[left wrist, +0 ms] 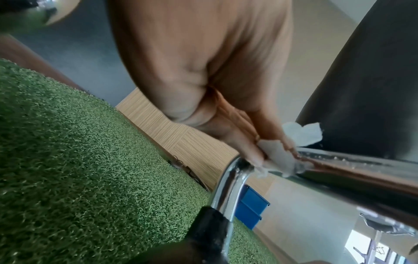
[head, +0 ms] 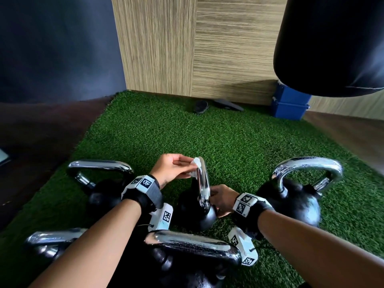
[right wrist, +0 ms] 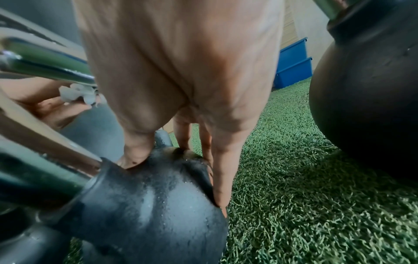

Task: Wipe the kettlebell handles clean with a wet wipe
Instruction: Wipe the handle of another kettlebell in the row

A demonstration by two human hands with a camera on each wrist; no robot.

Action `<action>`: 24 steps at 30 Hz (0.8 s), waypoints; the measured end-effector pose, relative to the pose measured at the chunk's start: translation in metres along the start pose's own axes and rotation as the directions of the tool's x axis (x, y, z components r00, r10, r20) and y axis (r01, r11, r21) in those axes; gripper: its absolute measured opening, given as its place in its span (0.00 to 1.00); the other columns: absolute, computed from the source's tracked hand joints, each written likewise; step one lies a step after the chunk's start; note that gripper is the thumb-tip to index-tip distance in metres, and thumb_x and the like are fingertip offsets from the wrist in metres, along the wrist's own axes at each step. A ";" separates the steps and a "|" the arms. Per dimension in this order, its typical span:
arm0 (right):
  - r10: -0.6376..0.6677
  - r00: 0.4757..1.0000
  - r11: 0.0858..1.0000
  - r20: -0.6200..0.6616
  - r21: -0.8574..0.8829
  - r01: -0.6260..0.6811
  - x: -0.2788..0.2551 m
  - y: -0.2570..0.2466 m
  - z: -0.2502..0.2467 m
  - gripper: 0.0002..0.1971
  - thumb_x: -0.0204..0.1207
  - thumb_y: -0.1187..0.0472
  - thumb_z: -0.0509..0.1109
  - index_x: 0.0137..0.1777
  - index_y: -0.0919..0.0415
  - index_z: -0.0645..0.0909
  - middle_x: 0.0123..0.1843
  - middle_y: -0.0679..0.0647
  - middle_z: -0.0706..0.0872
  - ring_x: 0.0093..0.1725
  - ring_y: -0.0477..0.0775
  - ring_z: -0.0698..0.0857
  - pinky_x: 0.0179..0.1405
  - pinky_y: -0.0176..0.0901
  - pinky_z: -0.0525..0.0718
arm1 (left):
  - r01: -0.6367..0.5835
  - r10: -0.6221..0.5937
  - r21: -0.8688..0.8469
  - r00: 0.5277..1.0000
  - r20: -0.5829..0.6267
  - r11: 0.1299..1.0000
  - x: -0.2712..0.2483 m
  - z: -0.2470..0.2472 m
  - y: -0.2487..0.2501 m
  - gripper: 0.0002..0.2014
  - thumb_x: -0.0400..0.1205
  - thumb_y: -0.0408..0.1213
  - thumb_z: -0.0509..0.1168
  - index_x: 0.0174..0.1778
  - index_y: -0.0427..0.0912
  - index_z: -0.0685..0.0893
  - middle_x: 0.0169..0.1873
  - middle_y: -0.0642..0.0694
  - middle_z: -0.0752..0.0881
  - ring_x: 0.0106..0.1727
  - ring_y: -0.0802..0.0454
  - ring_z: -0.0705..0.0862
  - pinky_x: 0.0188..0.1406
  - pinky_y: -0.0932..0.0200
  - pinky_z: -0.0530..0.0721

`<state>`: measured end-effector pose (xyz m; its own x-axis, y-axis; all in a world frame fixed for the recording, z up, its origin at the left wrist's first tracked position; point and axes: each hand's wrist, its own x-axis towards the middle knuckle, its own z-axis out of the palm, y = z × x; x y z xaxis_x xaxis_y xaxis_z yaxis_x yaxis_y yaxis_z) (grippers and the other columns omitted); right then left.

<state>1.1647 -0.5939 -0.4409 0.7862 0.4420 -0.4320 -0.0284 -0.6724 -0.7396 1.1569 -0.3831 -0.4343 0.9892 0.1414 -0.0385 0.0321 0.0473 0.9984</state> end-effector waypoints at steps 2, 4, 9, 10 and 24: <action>-0.011 1.000 0.998 0.008 -0.063 0.011 0.000 -0.002 -0.001 0.15 0.82 0.58 0.71 0.62 0.67 0.86 0.56 0.66 0.91 0.43 0.54 0.86 0.45 0.49 0.84 | -0.027 0.027 0.017 0.999 -0.030 0.999 0.001 0.000 0.000 0.25 0.51 0.44 0.87 0.42 0.40 0.92 0.43 0.40 0.95 0.44 0.46 0.95 0.38 0.56 0.94; -0.023 1.000 0.994 -0.003 -0.106 0.022 -0.002 -0.002 -0.001 0.15 0.82 0.57 0.70 0.61 0.67 0.86 0.58 0.66 0.91 0.44 0.53 0.86 0.45 0.50 0.85 | -0.022 0.022 0.017 1.000 -0.018 1.000 -0.001 0.001 0.000 0.22 0.53 0.42 0.87 0.40 0.40 0.91 0.41 0.41 0.95 0.44 0.47 0.95 0.40 0.55 0.94; -0.045 0.998 0.982 -0.033 -0.186 0.038 -0.002 0.001 0.001 0.14 0.83 0.57 0.68 0.62 0.64 0.86 0.59 0.64 0.91 0.56 0.60 0.90 0.55 0.56 0.88 | 0.023 -0.050 0.126 0.976 0.213 0.992 -0.018 -0.001 0.007 0.11 0.56 0.37 0.86 0.28 0.48 0.91 0.34 0.47 0.93 0.40 0.52 0.93 0.36 0.56 0.93; -0.051 0.998 0.985 -0.036 -0.165 0.044 -0.003 0.001 0.002 0.13 0.83 0.58 0.68 0.62 0.64 0.86 0.59 0.64 0.90 0.54 0.59 0.90 0.53 0.54 0.88 | 0.004 -0.036 0.139 0.972 0.231 0.990 -0.020 -0.001 0.009 0.10 0.58 0.36 0.86 0.29 0.49 0.91 0.34 0.47 0.93 0.40 0.53 0.93 0.36 0.58 0.92; -0.172 0.985 0.958 -0.021 -0.238 0.162 -0.003 0.002 0.002 0.10 0.81 0.62 0.71 0.59 0.64 0.87 0.58 0.65 0.91 0.53 0.56 0.88 0.49 0.48 0.82 | -0.166 0.047 0.296 0.928 0.371 0.941 -0.051 0.003 -0.008 0.12 0.62 0.34 0.88 0.32 0.50 0.93 0.36 0.48 0.94 0.36 0.56 0.93 0.37 0.64 0.88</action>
<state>1.1607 -0.5957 -0.4423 0.7923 0.5381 -0.2876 0.2467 -0.7136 -0.6557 1.1062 -0.3935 -0.4397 0.9721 -0.2331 0.0265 -0.0913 -0.2715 0.9581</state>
